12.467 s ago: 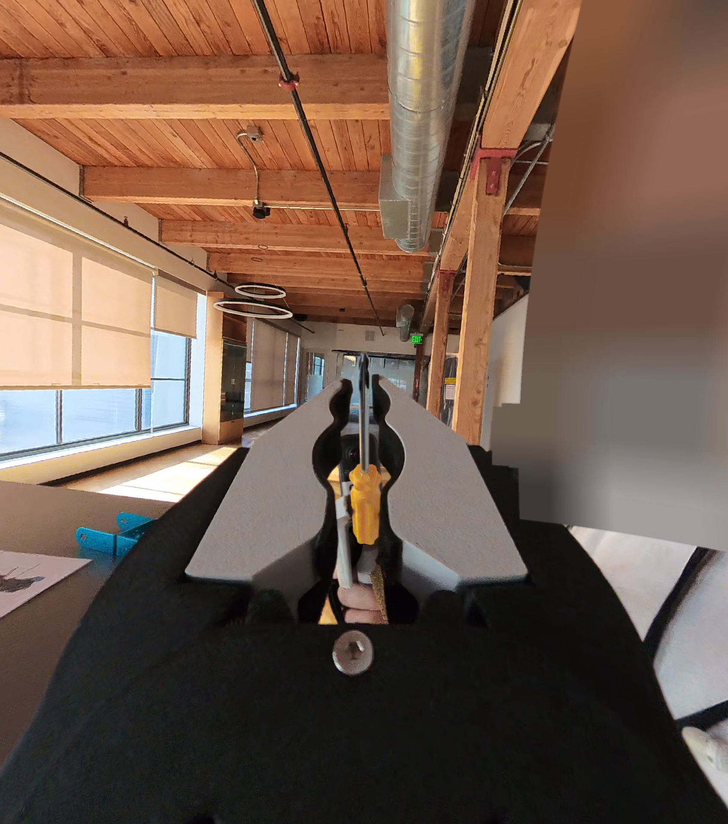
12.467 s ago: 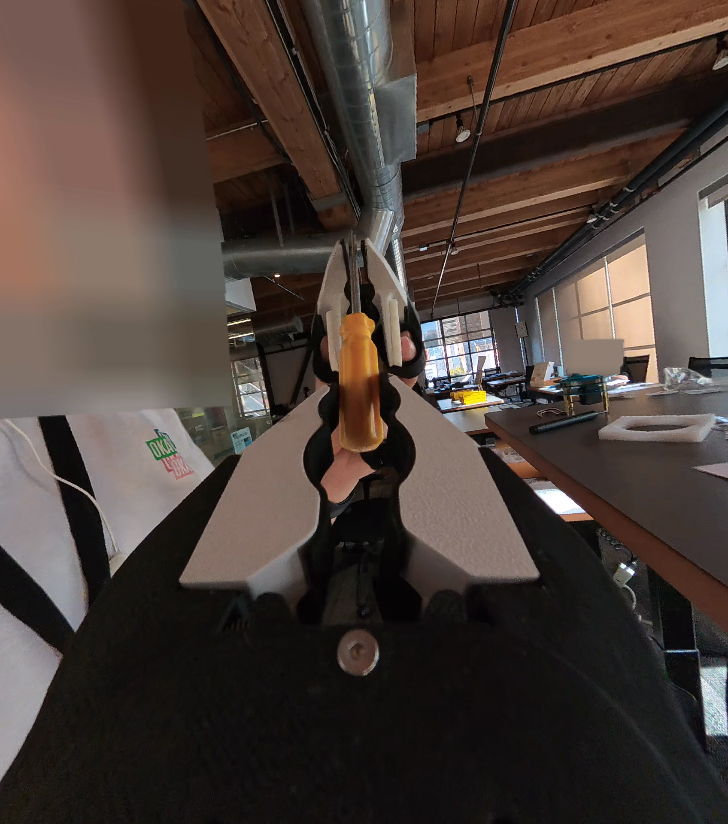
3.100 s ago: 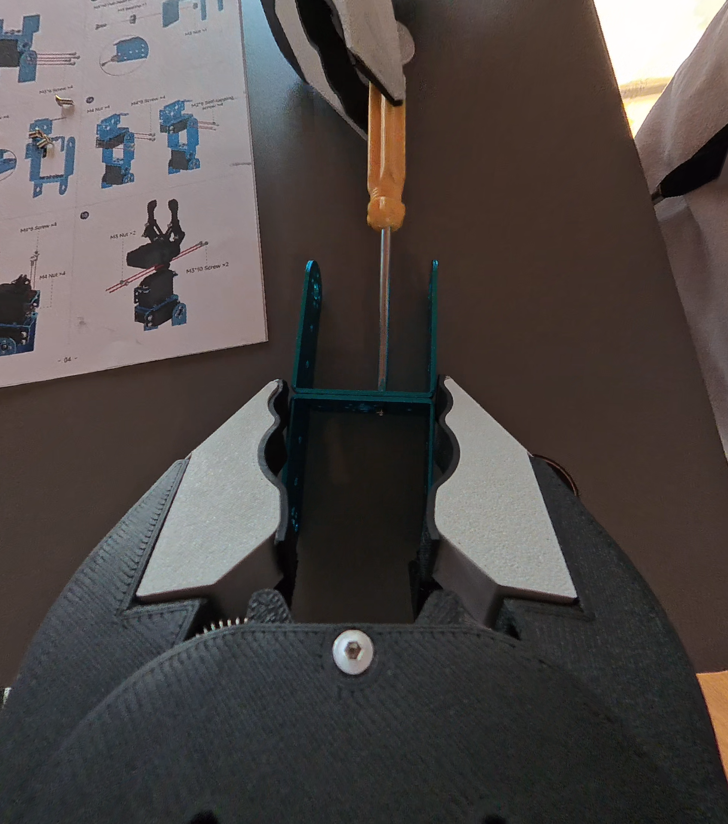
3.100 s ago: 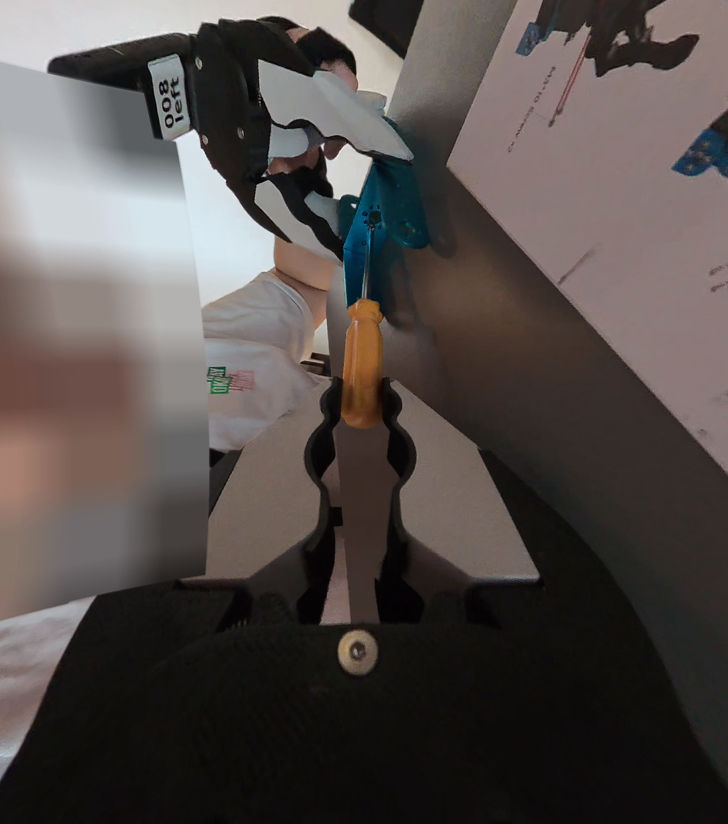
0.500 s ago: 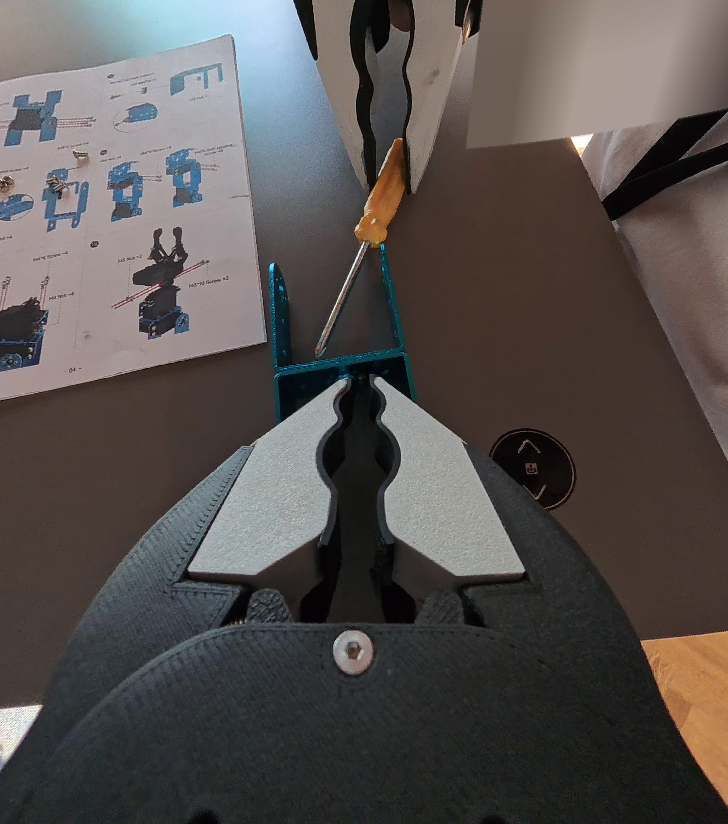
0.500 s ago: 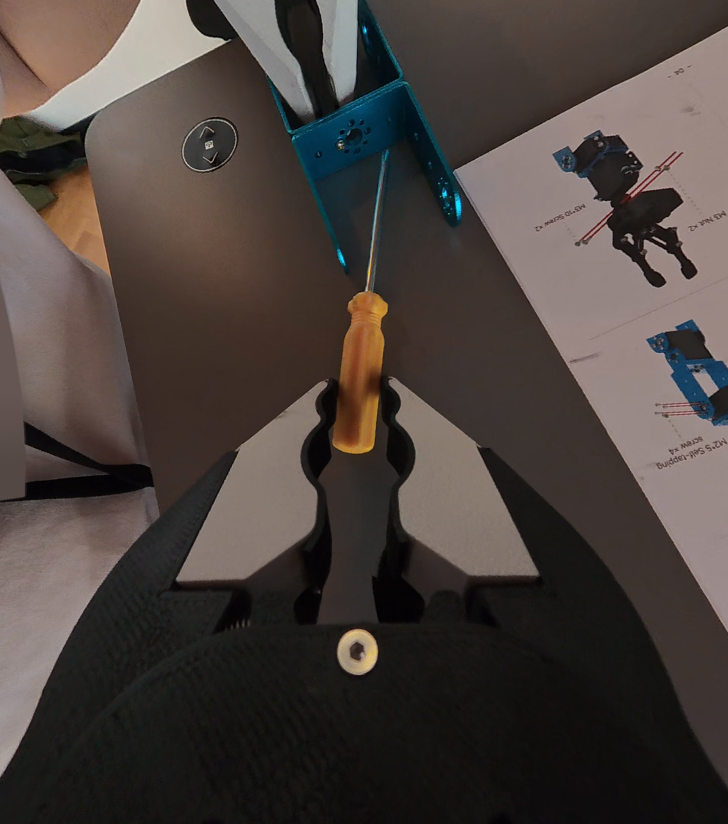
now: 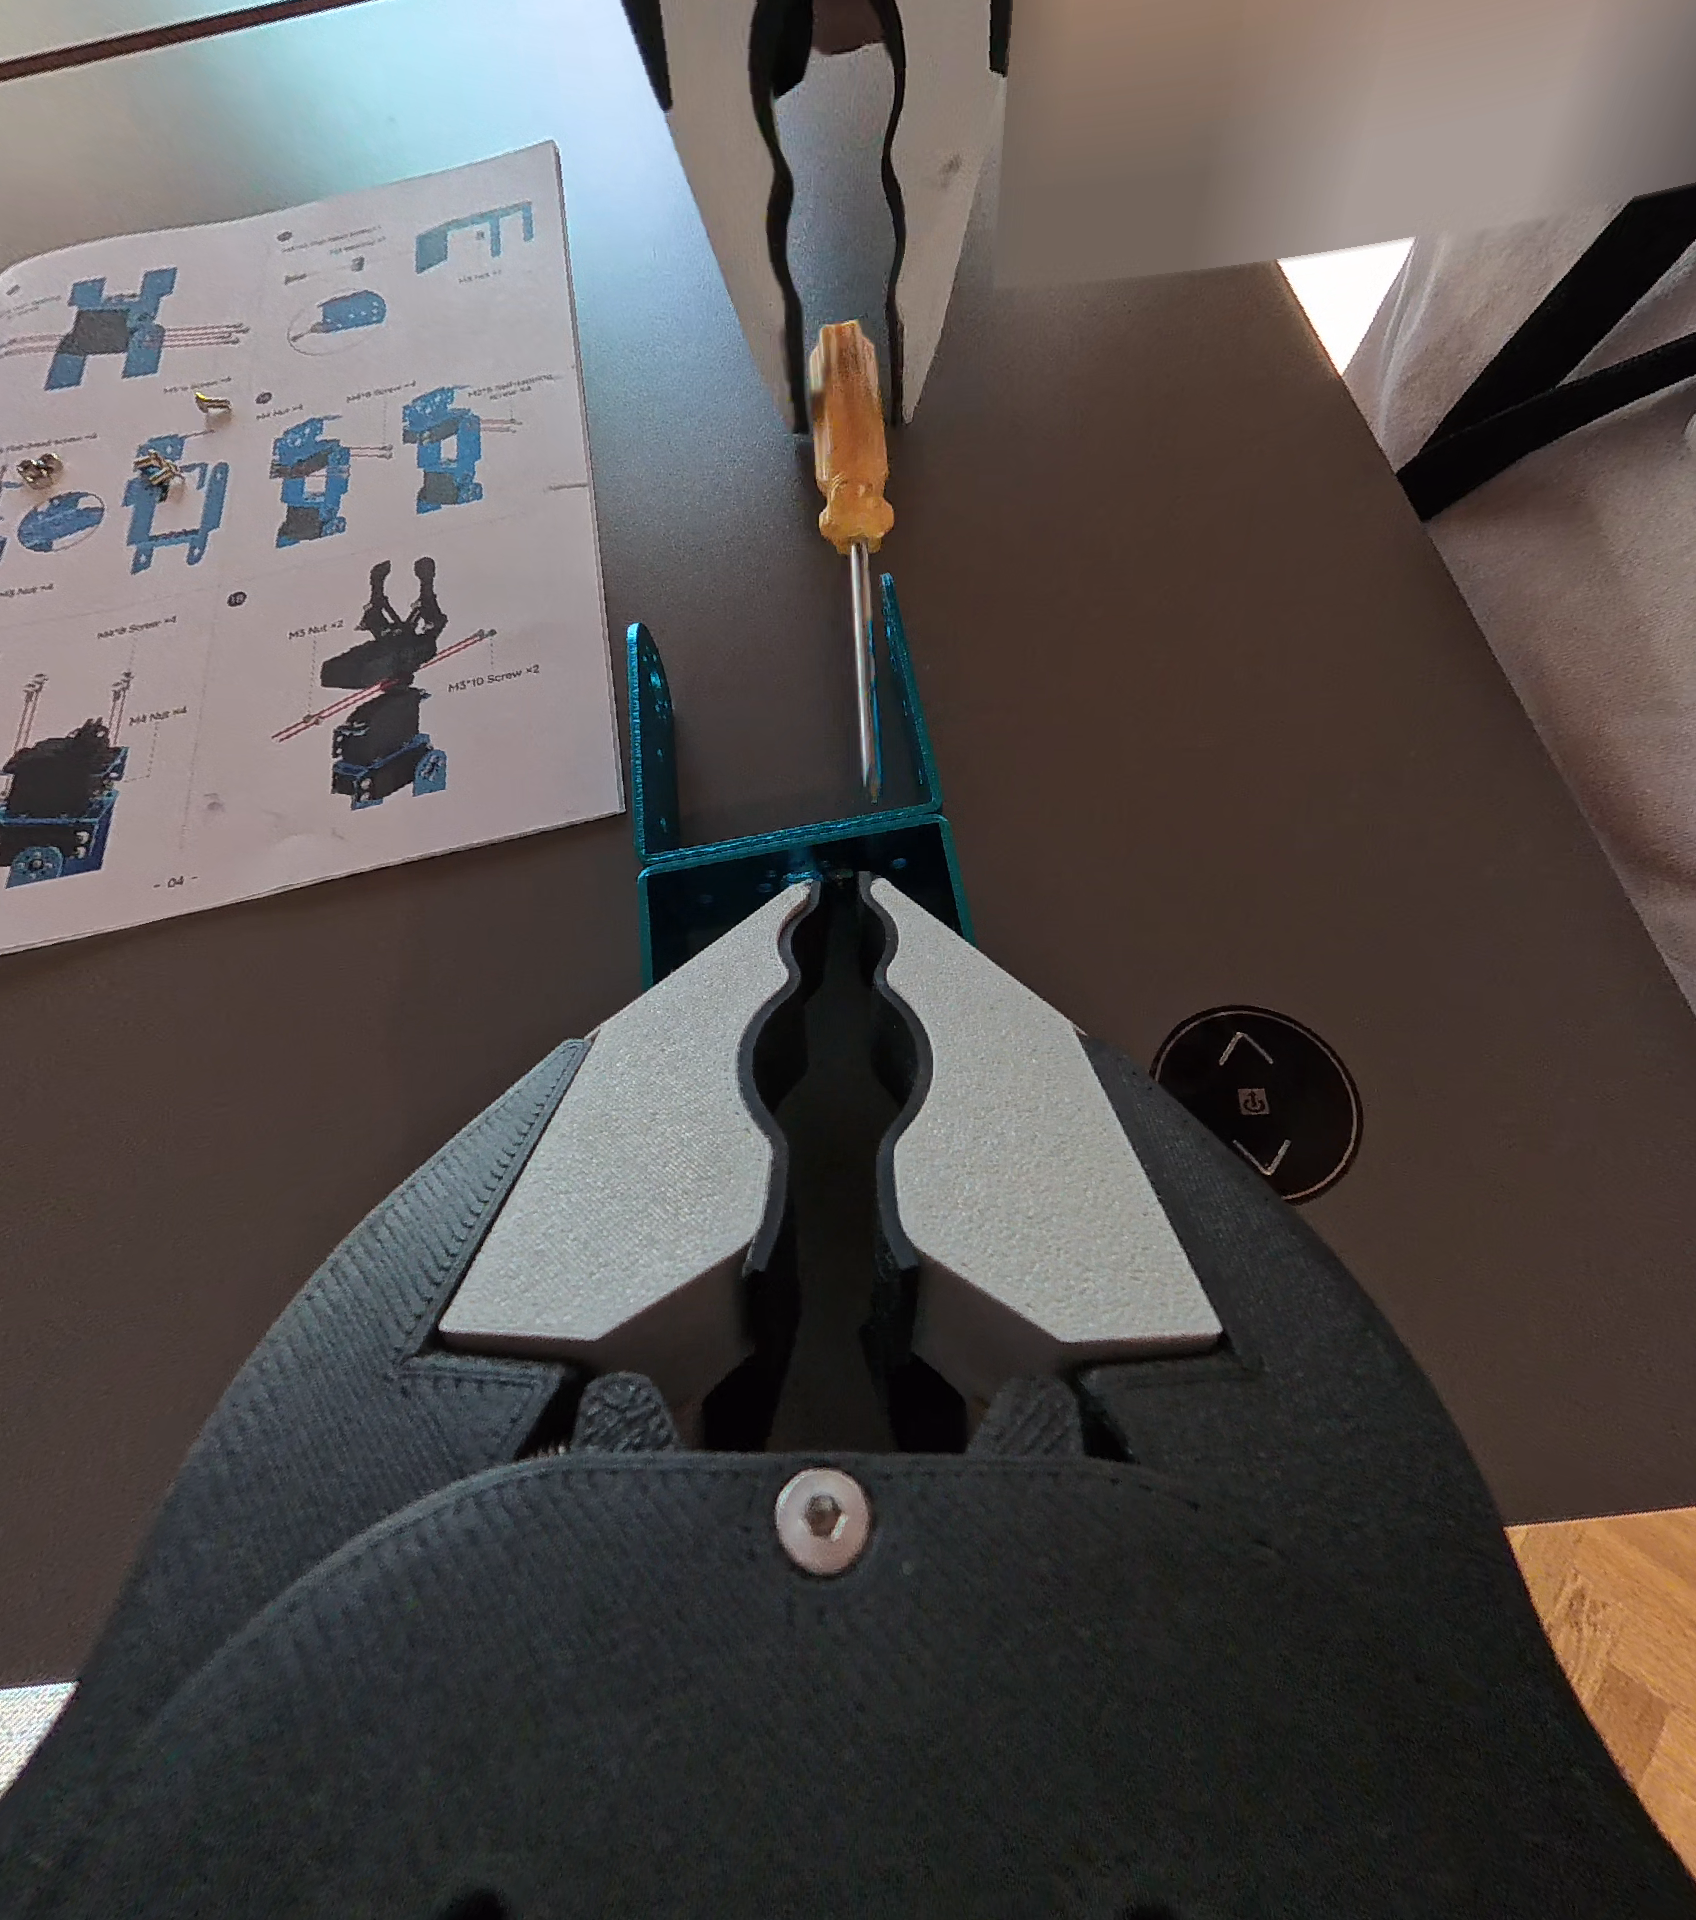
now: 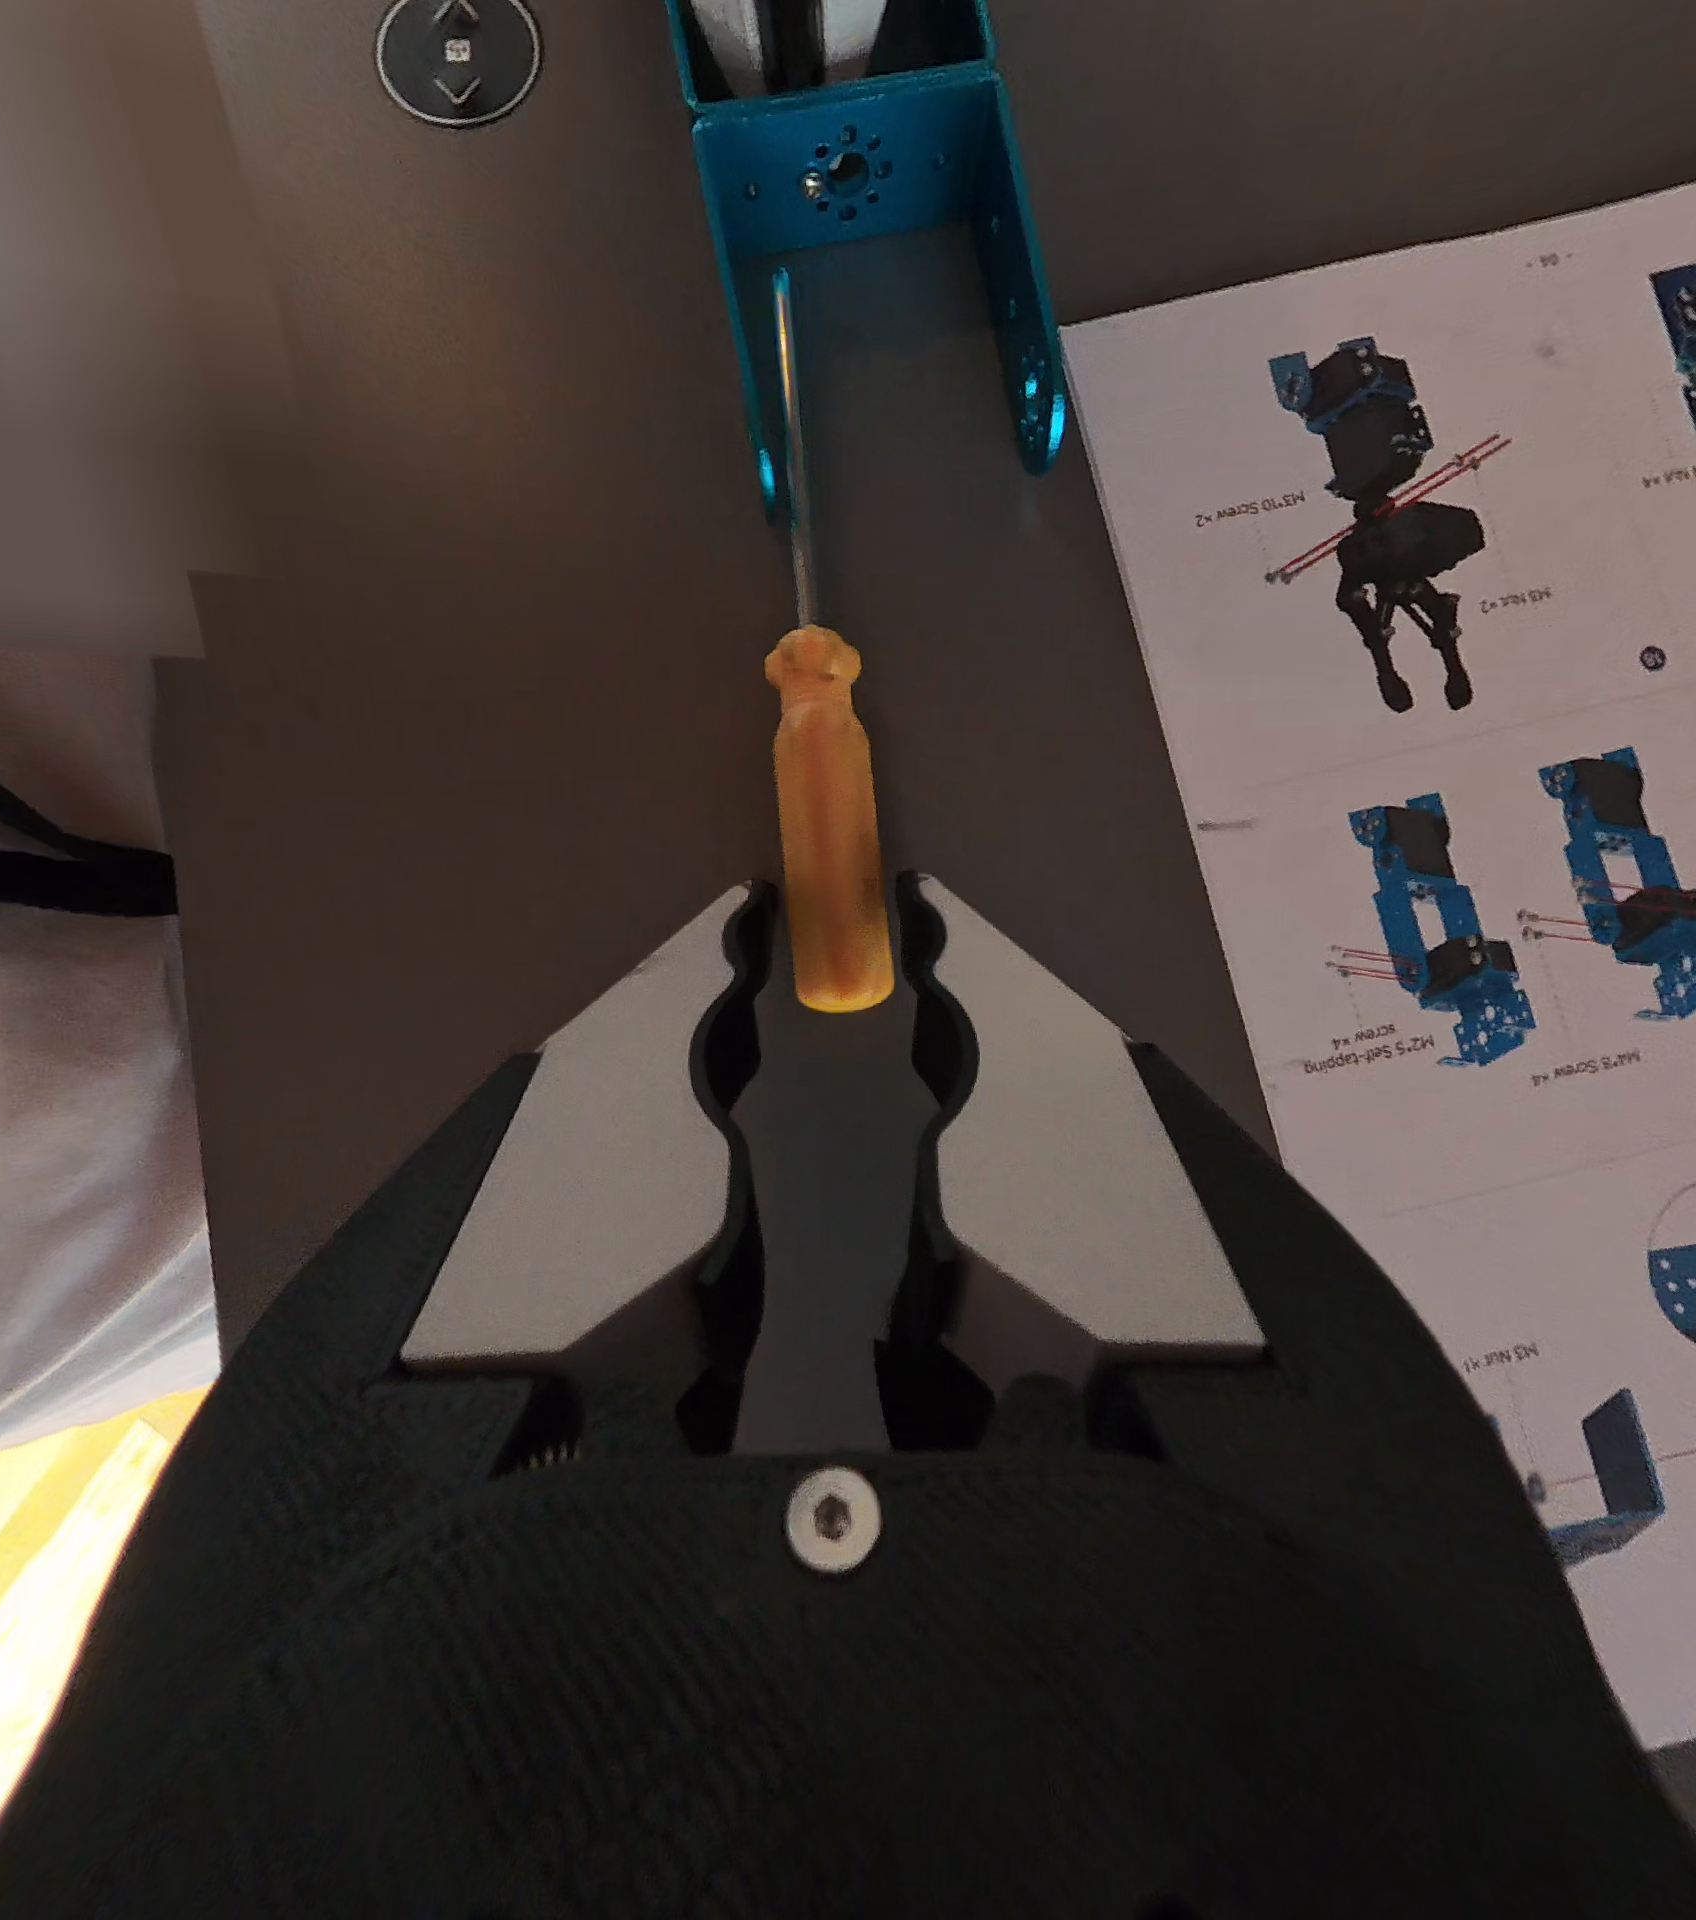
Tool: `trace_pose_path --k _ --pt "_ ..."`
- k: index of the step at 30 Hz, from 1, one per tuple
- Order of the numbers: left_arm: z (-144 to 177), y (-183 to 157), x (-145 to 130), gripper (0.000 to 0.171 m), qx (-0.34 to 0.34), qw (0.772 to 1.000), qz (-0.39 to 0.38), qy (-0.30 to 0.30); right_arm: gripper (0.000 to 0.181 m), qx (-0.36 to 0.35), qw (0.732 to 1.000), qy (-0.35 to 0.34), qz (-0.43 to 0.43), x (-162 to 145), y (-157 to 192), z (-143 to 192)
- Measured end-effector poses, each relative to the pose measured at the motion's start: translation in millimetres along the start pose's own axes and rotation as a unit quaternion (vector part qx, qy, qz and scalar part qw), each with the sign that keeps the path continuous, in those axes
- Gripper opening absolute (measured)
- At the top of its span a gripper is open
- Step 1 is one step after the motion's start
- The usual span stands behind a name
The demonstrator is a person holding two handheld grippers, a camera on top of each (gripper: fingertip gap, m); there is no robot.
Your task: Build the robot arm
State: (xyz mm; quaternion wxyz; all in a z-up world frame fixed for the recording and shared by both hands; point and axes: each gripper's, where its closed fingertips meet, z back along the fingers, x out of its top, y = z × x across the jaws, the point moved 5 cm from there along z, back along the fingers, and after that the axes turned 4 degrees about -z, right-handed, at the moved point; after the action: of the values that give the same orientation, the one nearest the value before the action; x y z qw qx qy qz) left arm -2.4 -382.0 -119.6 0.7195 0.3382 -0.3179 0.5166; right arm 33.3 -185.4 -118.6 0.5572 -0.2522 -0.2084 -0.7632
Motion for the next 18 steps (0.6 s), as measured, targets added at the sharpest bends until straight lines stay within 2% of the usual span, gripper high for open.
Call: trace_pose_path --k 1,13,18 --pt "0.0 -0.3 0.0 0.004 -0.001 1.0 0.0 -0.001 0.018 0.005 1.0 -0.004 0.01 0.1 0.3 0.3" --pt "-2.1 -0.5 0.3 0.004 0.001 1.0 0.002 -0.019 0.018 0.019 1.0 0.0 0.017 0.1 -0.9 0.5" --pt "-2.2 -0.6 0.2 0.004 0.0 1.0 0.001 -0.017 0.018 0.004 0.998 -0.009 0.054 2.5 -2.4 2.2"
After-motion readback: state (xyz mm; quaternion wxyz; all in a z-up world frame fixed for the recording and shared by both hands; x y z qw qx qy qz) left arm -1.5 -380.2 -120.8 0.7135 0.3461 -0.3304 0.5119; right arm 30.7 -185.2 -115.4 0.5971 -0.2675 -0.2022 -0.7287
